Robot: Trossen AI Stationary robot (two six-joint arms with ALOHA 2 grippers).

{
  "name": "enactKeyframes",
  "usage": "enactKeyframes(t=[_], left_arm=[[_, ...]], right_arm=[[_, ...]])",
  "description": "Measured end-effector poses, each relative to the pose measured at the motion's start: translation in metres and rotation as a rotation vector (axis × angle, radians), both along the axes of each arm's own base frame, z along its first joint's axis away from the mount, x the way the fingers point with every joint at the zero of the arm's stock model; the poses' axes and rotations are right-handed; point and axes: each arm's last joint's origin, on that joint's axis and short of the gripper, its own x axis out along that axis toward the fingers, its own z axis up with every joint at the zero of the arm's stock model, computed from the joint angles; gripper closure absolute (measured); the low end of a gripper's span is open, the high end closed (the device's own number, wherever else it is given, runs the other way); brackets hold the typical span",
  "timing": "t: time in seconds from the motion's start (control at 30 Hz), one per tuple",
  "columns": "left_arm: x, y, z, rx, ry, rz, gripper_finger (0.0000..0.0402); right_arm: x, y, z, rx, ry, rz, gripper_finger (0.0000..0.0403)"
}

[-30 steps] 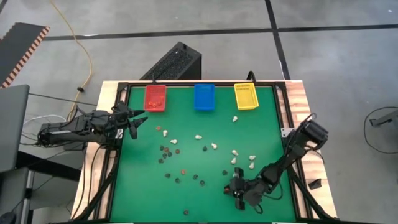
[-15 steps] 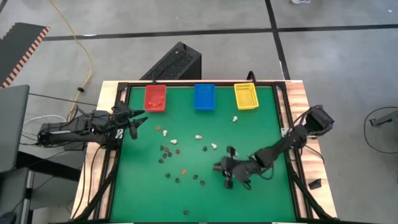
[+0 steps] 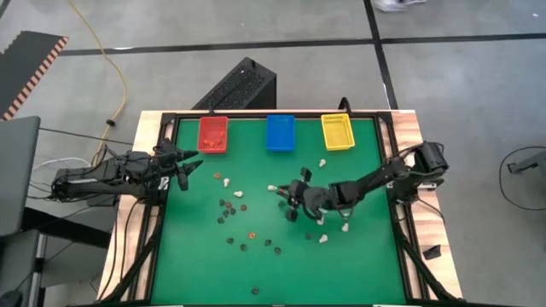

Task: Sort Halloween decoration
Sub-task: Put the orange pumpkin toy into the red bin

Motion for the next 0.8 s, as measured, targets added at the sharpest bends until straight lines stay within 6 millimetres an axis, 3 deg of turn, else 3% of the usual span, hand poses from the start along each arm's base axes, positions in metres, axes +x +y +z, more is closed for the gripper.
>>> enactKeyframes(t=[0.17,0.47,0.67,0.8], left_arm=[[0.000,0.000,0.000,0.000,0.000,0.000,0.0233],[0.000,0.000,0.000,0.006,0.000,-0.001,0.0233],[0.000,0.000,0.000,0.006,0.001,-0.001,0.0233],[0.000,0.000,0.000,0.006,0.000,-0.001,0.0233]], right_arm=[[0.027,-0.021,0.012,-0.045,-0.053,-0.002,0.0304],[0.107,-0.049,0.026,-0.162,-0.098,0.122,0.0308],[0.154,-0.082,0.030,-0.167,-0.113,0.126,0.0309],[0.180,-0.102,0.021,-0.162,-0.089,0.099,0.0309]])
